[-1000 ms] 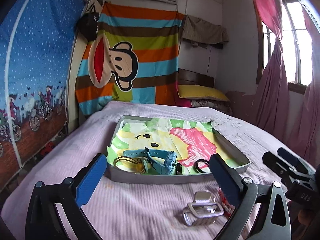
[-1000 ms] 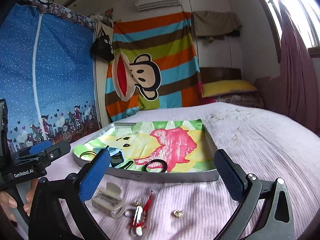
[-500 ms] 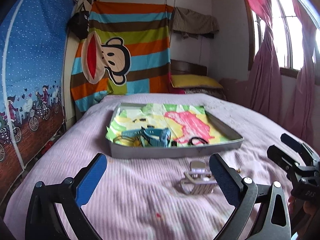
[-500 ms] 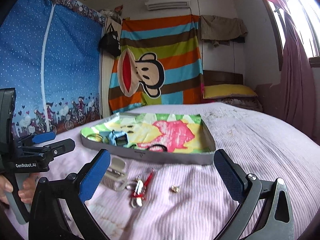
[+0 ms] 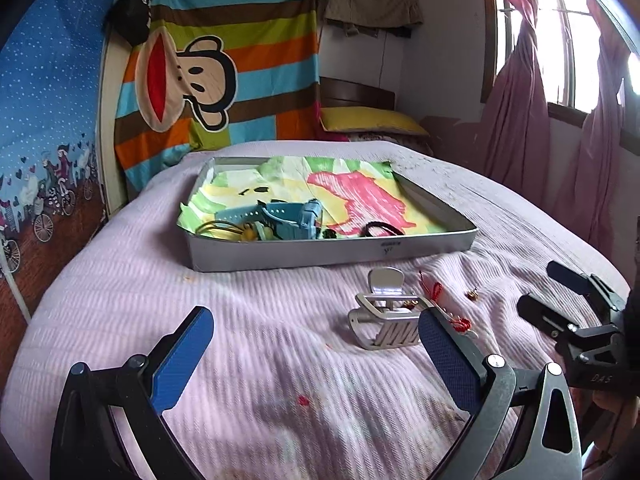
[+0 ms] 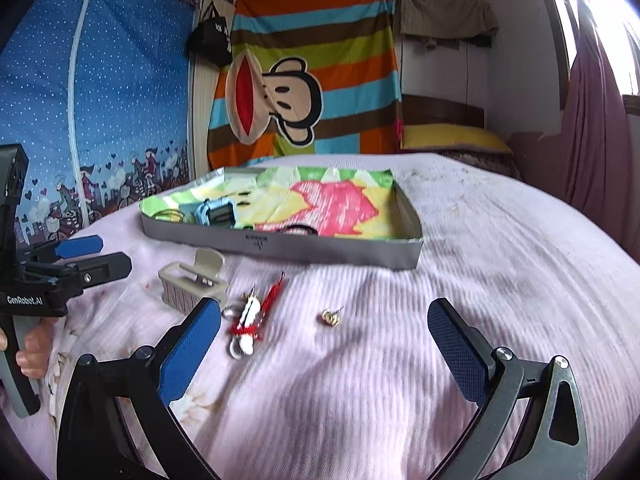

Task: Organize jewelry
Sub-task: 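Move both tools back toward the remaining clip and keychain, then grasp the red-string keychain with the right tool while the left tool grasps the beige claw clip, then carry the claw clip and keychain over the tray and open both tools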

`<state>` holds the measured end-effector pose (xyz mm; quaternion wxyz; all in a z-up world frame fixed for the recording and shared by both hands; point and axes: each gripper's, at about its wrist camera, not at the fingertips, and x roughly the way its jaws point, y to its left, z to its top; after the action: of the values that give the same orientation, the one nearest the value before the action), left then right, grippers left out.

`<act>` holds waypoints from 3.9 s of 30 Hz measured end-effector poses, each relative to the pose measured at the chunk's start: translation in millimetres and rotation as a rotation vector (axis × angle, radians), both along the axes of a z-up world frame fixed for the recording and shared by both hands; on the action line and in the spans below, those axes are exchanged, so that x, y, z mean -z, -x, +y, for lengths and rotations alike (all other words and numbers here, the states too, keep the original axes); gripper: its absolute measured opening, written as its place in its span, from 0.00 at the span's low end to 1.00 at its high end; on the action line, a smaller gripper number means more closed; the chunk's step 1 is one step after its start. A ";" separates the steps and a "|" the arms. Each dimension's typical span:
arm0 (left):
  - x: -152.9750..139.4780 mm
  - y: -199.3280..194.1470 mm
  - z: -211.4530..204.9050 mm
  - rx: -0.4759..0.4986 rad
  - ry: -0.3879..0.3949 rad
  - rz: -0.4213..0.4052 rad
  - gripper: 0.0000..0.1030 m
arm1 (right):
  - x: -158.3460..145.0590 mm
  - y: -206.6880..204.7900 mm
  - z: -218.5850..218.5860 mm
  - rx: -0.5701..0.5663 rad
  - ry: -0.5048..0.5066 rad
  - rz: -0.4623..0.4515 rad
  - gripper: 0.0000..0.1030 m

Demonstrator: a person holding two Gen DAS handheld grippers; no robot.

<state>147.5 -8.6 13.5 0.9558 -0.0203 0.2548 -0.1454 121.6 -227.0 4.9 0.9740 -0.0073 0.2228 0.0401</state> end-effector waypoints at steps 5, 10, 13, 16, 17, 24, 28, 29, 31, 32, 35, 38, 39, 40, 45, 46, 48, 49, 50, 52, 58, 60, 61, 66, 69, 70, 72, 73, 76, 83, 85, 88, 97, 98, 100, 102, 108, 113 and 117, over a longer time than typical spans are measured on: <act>0.9 -1.3 -5.8 0.042 0.000 0.014 0.98 | 11.1 -8.6 1.5 -0.012 -0.021 0.046 0.96; 3.5 -6.7 -12.0 0.081 0.015 0.050 0.89 | 15.0 -13.7 3.4 -0.026 -0.021 0.065 0.89; 4.8 -11.3 -13.9 0.100 0.034 0.074 0.83 | 16.2 -15.1 6.9 -0.047 -0.013 0.071 0.71; 6.1 -17.4 -16.5 0.122 0.053 0.102 0.74 | 18.4 -18.7 9.4 -0.062 -0.006 0.085 0.64; 6.7 -19.0 -17.5 0.129 0.059 0.112 0.70 | 19.0 -19.6 9.6 -0.063 -0.007 0.088 0.63; 11.1 -34.5 -22.3 0.158 0.103 0.185 0.53 | 22.4 -30.3 9.6 -0.086 -0.026 0.119 0.55; 13.7 -45.0 -20.3 0.154 0.150 0.228 0.47 | 24.3 -43.5 12.9 -0.121 -0.043 0.148 0.43; 14.2 -47.5 -19.2 0.154 0.172 0.240 0.44 | 24.2 -46.2 13.9 -0.132 -0.047 0.153 0.40; 14.8 -52.1 -18.8 0.154 0.194 0.258 0.41 | 23.6 -51.5 15.9 -0.151 -0.055 0.160 0.37; 15.0 -54.0 -18.7 0.156 0.205 0.266 0.39 | 22.6 -55.0 17.0 -0.163 -0.060 0.165 0.34; 15.8 -58.5 -20.4 0.165 0.218 0.293 0.32 | 22.0 -64.5 20.7 -0.198 -0.066 0.185 0.32; 16.3 -61.0 -20.7 0.168 0.232 0.312 0.21 | 25.3 -75.1 27.0 -0.230 -0.063 0.224 0.25; 16.9 -62.2 -20.2 0.164 0.236 0.319 0.18 | 26.1 -77.9 29.3 -0.236 -0.060 0.231 0.25; 17.6 -63.0 -19.4 0.163 0.242 0.324 0.17 | 27.2 -81.1 32.0 -0.245 -0.057 0.239 0.25; 20.9 -64.9 -16.1 0.157 0.251 0.341 0.12 | 29.1 -91.9 33.4 -0.248 -0.067 0.266 0.25; 21.1 -64.6 -16.9 0.160 0.245 0.341 0.12 | 29.4 -95.2 32.9 -0.247 -0.073 0.272 0.25; 21.5 -64.1 -17.7 0.163 0.235 0.342 0.12 | 30.1 -99.1 32.5 -0.245 -0.080 0.280 0.25; 21.7 -64.1 -18.0 0.166 0.231 0.343 0.12 | 30.5 -101.0 32.7 -0.246 -0.081 0.283 0.22; 22.1 -63.9 -18.2 0.168 0.227 0.345 0.12 | 31.0 -102.2 33.8 -0.248 -0.079 0.286 0.17; 22.9 -62.8 -18.4 0.172 0.222 0.345 0.12 | 32.3 -104.6 36.1 -0.253 -0.076 0.292 0.16; 24.9 -53.2 -23.3 0.182 0.167 0.319 0.12 | 37.1 -102.1 34.7 -0.254 -0.091 0.292 0.06; 25.9 -50.2 -24.5 0.196 0.161 0.319 0.12 | 37.2 -100.6 32.8 -0.253 -0.104 0.283 0.05; 26.4 -48.8 -24.8 0.201 0.158 0.319 0.12 | 37.5 -99.6 31.7 -0.252 -0.107 0.277 0.05; 31.0 -43.5 -28.0 0.222 0.143 0.337 0.07 | 32.3 -90.0 27.0 -0.249 -0.123 0.218 0.04; 28.4 -36.1 -29.0 0.216 0.138 0.296 0.07 | 27.0 -84.0 22.8 -0.244 -0.133 0.175 0.04; 27.2 -34.0 -28.8 0.214 0.139 0.285 0.07 | 24.3 -80.0 21.1 -0.242 -0.139 0.153 0.04; 23.7 -29.2 -28.9 0.211 0.141 0.266 0.07 | 19.7 -73.7 17.1 -0.236 -0.149 0.117 0.04; 21.8 -27.2 -28.9 0.207 0.137 0.260 0.07 | 16.6 -69.5 14.7 -0.234 -0.156 0.095 0.04; 12.2 -20.7 -31.5 0.203 0.108 0.250 0.07 | 7.3 -58.3 9.5 -0.227 -0.172 0.038 0.04; -24.6 -7.8 -34.2 0.194 0.092 0.168 0.07 | -8.6 -46.1 6.3 -0.215 -0.170 -0.025 0.04; -32.0 -7.0 -33.6 0.194 0.095 0.155 0.07 | -14.1 -43.5 5.3 -0.218 -0.175 -0.040 0.04; -38.8 -7.8 -32.8 0.182 0.086 0.141 0.07 | -23.1 -39.1 4.7 -0.219 -0.178 -0.065 0.04; -52.7 -34.7 -32.9 0.087 0.102 0.113 0.07 | -51.3 -56.4 4.4 -0.213 -0.169 -0.124 0.04; -55.4 -39.6 -34.7 0.072 0.096 0.103 0.07 | -54.1 -60.3 4.5 -0.209 -0.165 -0.129 0.04; -59.2 -55.0 -39.7 0.049 0.085 0.108 0.07 | -60.5 -72.6 4.2 -0.194 -0.161 -0.141 0.04; -61.3 -68.8 -45.7 0.035 0.067 0.116 0.07 | -64.2 -85.0 3.9 -0.183 -0.170 -0.142 0.04; -56.8 -125.9 -63.1 -0.020 0.037 0.161 0.07 | -61.2 -130.0 6.1 -0.134 -0.156 -0.124 0.04; -45.2 -152.8 -77.7 -0.023 0.004 0.182 0.07 | -48.2 -162.3 -0.8 -0.107 -0.154 -0.068 0.04; -37.5 -165.6 -86.4 -0.023 -0.012 0.204 0.07 | -35.2 -177.8 -7.8 -0.085 -0.161 -0.017 0.04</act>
<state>313.2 -95.0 51.0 0.9266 -0.0323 0.3514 -0.1301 299.4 -234.8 40.1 0.9708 0.0612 0.2100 0.0991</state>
